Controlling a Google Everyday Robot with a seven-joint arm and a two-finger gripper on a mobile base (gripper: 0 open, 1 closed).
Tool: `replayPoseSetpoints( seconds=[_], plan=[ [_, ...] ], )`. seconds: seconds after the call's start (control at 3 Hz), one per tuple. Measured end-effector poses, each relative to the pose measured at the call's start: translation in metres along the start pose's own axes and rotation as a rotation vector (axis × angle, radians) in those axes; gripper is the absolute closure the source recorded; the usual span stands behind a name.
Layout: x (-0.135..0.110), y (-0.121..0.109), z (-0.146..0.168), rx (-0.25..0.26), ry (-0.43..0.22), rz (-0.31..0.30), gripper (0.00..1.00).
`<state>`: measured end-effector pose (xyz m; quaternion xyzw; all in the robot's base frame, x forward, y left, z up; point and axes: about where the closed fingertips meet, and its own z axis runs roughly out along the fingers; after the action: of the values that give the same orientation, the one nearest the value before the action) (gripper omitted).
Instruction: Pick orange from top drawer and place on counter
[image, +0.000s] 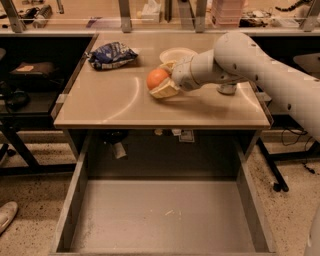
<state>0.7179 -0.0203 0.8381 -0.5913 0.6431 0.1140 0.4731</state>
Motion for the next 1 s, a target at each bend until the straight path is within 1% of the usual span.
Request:
replayPoseSetpoints(
  seconds=[0.67, 1.0],
  plan=[
    [0.0000, 0.0000, 0.0001, 0.000, 0.000, 0.000, 0.13],
    [0.0000, 0.0000, 0.0001, 0.000, 0.000, 0.000, 0.00]
  ],
)
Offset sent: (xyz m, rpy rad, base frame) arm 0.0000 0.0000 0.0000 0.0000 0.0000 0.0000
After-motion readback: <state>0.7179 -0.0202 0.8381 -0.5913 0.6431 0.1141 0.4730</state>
